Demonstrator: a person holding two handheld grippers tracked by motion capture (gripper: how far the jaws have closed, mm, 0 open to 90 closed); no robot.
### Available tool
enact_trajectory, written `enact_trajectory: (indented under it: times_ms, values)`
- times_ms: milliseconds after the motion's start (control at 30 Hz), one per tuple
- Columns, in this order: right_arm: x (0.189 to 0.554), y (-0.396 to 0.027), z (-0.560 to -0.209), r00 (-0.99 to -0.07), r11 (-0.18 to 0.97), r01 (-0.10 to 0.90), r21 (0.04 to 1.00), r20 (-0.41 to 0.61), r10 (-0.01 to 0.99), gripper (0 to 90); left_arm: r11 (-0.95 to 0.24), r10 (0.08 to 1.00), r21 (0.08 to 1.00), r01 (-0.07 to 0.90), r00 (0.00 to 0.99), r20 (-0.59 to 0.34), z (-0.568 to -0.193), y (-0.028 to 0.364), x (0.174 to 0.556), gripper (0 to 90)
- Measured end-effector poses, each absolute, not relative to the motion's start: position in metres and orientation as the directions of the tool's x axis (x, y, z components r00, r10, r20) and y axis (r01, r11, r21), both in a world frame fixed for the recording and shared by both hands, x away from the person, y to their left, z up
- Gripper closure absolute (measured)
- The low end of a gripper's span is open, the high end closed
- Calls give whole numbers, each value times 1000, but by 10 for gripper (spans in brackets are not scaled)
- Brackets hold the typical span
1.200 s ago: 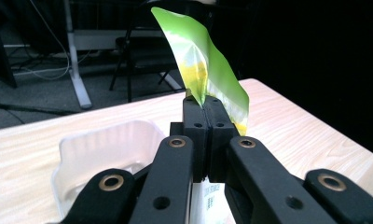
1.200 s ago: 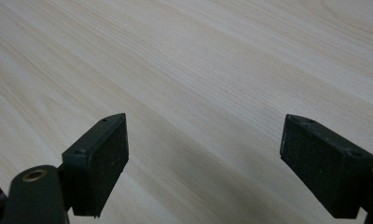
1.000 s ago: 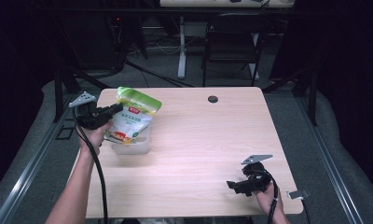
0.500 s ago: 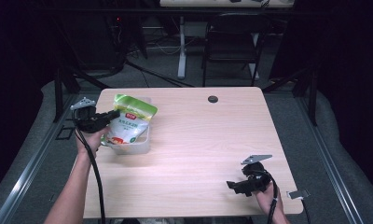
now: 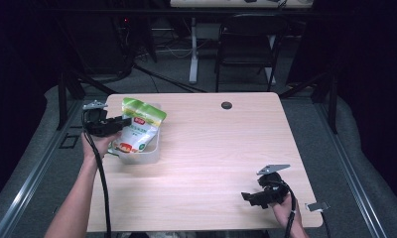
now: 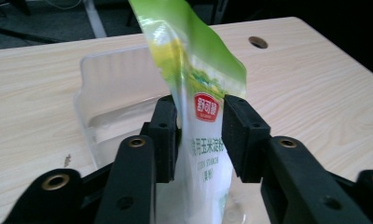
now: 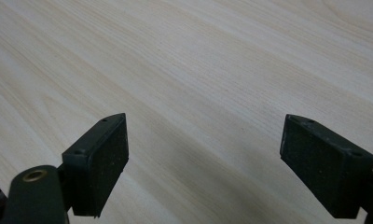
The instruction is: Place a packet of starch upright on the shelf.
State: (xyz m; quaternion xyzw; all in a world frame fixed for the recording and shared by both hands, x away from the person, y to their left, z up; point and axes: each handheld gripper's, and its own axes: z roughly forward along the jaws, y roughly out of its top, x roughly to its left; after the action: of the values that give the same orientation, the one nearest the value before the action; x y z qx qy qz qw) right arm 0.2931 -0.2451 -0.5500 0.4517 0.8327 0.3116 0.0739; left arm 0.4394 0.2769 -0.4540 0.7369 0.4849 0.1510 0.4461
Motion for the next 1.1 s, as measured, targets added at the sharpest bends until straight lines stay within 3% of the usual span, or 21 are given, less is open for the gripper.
enact_trajectory:
  times_ms: [300, 567, 800, 900, 1000, 1100]
  values:
    - [292, -244, -550, -581, 397, 704, 589, 157, 798, 148, -93, 870, 795, 600, 437, -228, -448, 280, 450, 392]
    - [293, -245, -550, -586, 405, 704, 583, 156, 795, 149, -147, 888, 769, 622, 425, -174, -444, 268, 461, 387]
    - [293, -245, -550, -585, 403, 705, 584, 157, 796, 148, -174, 903, 765, 621, 410, -128, -447, 259, 462, 566]
    - [293, -245, -550, -587, 404, 703, 584, 156, 795, 148, -247, 909, 742, 623, 414, -45, -446, 253, 460, 724]
    - [293, -245, -550, -584, 402, 705, 584, 156, 797, 149, -307, 901, 729, 612, 434, 16, -445, 249, 457, 824]
    - [293, -245, -550, -587, 408, 703, 582, 151, 795, 148, -314, 898, 734, 601, 440, 24, -445, 248, 456, 868]
